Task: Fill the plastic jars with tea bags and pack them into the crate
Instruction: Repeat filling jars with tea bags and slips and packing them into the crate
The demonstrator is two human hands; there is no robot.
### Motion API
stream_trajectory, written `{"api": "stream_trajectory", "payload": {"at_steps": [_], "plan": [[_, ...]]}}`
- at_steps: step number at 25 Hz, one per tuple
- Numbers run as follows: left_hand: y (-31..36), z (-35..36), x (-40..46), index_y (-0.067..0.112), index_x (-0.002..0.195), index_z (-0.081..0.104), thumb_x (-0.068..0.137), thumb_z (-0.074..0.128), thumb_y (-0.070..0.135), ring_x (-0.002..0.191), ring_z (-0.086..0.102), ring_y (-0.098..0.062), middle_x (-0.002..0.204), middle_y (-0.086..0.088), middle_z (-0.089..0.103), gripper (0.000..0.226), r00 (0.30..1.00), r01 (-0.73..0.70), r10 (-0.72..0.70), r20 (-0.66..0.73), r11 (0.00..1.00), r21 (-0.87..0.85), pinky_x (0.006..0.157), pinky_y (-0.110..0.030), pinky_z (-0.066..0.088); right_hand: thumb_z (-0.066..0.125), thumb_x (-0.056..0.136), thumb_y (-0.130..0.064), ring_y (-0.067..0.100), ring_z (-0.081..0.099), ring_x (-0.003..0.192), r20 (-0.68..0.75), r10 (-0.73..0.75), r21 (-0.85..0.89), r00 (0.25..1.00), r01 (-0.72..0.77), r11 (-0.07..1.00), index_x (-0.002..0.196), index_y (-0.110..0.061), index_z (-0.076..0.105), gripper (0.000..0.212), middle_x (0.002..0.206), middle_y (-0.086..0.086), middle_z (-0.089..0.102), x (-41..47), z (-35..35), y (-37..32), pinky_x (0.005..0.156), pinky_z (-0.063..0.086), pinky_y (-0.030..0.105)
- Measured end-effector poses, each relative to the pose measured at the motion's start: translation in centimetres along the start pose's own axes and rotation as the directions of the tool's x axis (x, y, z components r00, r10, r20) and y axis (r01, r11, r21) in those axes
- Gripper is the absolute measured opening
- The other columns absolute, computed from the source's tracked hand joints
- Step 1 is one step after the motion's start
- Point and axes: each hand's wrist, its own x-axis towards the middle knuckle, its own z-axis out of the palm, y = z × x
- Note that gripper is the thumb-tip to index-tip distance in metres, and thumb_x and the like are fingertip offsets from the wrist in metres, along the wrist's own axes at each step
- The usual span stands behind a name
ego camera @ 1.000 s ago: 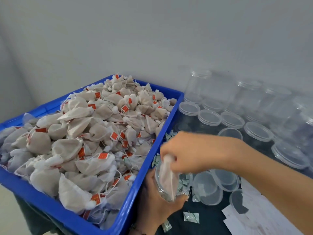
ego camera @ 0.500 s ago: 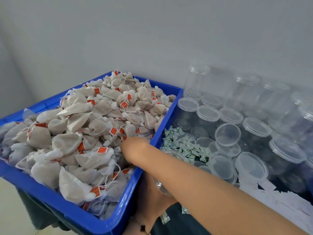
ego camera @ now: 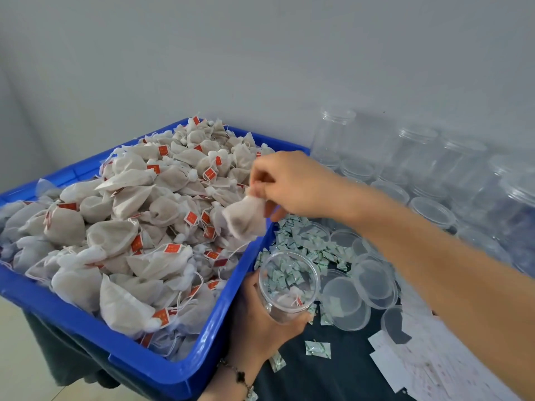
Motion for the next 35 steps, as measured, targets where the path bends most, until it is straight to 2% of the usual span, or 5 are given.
{"api": "stream_trajectory", "payload": {"at_steps": [9, 17, 25, 29, 35], "plan": [[-3.6, -2.8, -2.1, 0.028, 0.115, 0.038, 0.039, 0.077, 0.061, 0.099, 0.061, -0.015, 0.110, 0.003, 0.059, 0.091, 0.975, 0.121, -0.124, -0.186, 0.992, -0.024, 0.081, -0.040, 0.055, 0.055, 0.095, -0.025, 0.013, 0.069, 0.058, 0.194, 0.272, -0.127, 0.943, -0.251, 0.960, 0.086, -0.014, 0.057, 0.014, 0.070, 0.007, 0.071, -5.7, 1.1, 4.3, 0.057, 0.055, 0.019], [-3.4, -2.8, -2.1, 0.030, 0.120, 0.038, 0.041, 0.076, 0.061, 0.106, 0.058, -0.008, 0.115, 0.009, 0.056, 0.093, 0.979, 0.106, -0.100, -0.175, 0.994, 0.022, 0.087, -0.026, 0.051, 0.052, 0.093, -0.021, 0.010, 0.061, 0.075, -0.074, 0.020, -0.346, 0.997, -0.045, 0.937, 0.096, -0.016, 0.065, 0.014, 0.089, -0.003, 0.065, 0.0, 2.2, 3.5, 0.062, 0.044, 0.023], [-4.2, -2.4, -2.1, 0.039, 0.130, 0.026, 0.039, 0.071, 0.063, 0.115, 0.051, 0.000, 0.124, 0.017, 0.048, 0.104, 0.965, 0.253, -0.254, -0.063, 0.967, -0.015, 0.094, -0.017, 0.043, 0.056, 0.090, -0.040, 0.021, 0.057, 0.081, 0.195, 0.226, -0.335, 0.954, -0.152, 0.930, 0.123, -0.011, 0.051, 0.045, 0.111, 0.010, 0.062, 9.7, 9.8, 4.8, 0.061, 0.046, 0.029], [-4.4, -2.4, -2.3, 0.031, 0.137, 0.022, 0.037, 0.068, 0.068, 0.115, 0.054, -0.008, 0.127, 0.010, 0.051, 0.117, 0.956, 0.293, -0.293, -0.026, 0.956, 0.013, 0.097, -0.023, 0.043, 0.051, 0.093, -0.019, 0.017, 0.050, 0.065, 0.054, 0.199, -0.430, 0.978, -0.157, 0.889, 0.081, -0.012, 0.048, 0.014, 0.087, 0.006, 0.057, 10.3, 10.7, 4.9, 0.051, 0.035, 0.026], [-3.3, -2.9, -2.2, 0.037, 0.120, 0.033, 0.042, 0.077, 0.064, 0.107, 0.056, -0.002, 0.118, 0.011, 0.054, 0.094, 0.982, 0.096, -0.093, -0.166, 0.995, 0.014, 0.088, -0.017, 0.049, 0.062, 0.082, -0.018, 0.014, 0.053, 0.072, -0.123, 0.086, -0.048, 0.989, -0.093, 0.995, 0.089, -0.008, 0.059, 0.013, 0.083, 0.003, 0.059, 4.0, 3.6, 4.9, 0.065, 0.047, 0.030]]}}
